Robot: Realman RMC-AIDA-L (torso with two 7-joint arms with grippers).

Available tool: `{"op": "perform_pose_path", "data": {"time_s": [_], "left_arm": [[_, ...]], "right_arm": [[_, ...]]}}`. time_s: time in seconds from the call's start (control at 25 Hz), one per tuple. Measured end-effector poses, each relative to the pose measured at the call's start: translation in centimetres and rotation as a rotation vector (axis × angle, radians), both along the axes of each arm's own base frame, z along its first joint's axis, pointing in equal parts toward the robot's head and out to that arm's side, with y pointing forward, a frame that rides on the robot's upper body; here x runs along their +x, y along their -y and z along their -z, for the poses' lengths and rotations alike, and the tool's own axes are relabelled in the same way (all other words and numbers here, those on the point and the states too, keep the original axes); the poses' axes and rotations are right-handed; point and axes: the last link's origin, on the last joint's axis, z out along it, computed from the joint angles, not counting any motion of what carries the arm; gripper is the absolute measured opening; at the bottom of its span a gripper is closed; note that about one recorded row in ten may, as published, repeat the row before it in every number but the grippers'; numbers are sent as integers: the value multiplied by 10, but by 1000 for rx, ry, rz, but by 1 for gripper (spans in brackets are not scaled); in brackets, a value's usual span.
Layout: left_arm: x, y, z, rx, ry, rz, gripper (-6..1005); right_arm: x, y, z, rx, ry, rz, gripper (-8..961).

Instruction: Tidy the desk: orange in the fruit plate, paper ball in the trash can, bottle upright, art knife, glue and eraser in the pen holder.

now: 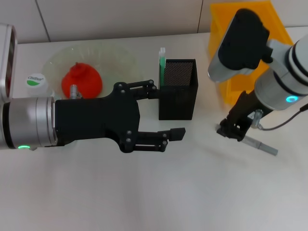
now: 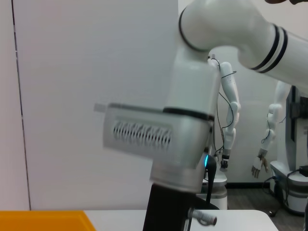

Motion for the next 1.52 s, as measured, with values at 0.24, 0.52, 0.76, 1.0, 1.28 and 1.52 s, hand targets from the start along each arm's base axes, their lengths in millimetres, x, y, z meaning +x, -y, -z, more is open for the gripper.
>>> {"op": "perform_pose_path", "data": {"time_s": [0.24,0.52,0.76,1.0,1.28,1.52], "left_arm": [[0,0,0,0,0,1,794],[1,0,1,-2,1,3,795],[1,0,1,-2,2,3,795],[1,1,2,-5,2,4,795],[0,2,3,-11,3,-3,795],[0,1,4,-10,13,-3,795]], "right_arm": [[-19,9,-19,62,-23,-61,129],[-34,15,-39,153,-45,-141,130],[-40,13,-55,254,-77,-187,130],[-43,7,-70,410,-154,-265,129],[-44,-1,-70,511,-281,-325,126],[-40,-8,-68,529,-426,-342,126]]}}
